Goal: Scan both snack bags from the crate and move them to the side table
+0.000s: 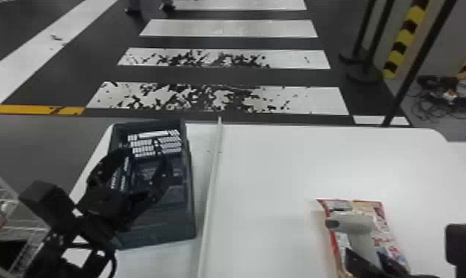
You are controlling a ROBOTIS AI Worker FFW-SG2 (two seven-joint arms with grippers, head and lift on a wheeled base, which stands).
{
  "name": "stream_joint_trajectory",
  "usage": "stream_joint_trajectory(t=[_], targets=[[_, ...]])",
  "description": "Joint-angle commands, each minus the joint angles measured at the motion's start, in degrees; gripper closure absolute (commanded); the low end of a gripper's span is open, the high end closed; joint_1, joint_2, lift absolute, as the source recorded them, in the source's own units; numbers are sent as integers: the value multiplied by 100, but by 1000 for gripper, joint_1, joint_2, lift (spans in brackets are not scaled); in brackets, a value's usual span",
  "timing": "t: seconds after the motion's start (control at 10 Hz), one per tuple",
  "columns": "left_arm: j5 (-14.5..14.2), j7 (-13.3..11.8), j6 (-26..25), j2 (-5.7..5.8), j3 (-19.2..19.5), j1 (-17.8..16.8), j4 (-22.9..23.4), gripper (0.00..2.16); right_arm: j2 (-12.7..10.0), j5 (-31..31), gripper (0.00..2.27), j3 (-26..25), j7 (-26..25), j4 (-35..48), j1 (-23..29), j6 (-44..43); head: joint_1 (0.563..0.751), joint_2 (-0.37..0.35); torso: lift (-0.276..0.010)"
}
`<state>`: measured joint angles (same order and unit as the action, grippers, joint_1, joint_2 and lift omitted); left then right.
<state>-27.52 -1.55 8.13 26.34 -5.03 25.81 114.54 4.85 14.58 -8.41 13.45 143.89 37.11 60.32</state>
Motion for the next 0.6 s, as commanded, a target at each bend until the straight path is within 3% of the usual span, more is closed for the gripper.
stream_joint_trajectory(t=[0.0,0.5], targets=[[1,-12,53,-32,2,29,-2,53,24,-7,2240,24,9,-203,-73,-164,695,43,-95],[10,-21,53,-85,10,47,7,53,121,116,2240,-38,9,-326,-90,-393,695,39,-95]])
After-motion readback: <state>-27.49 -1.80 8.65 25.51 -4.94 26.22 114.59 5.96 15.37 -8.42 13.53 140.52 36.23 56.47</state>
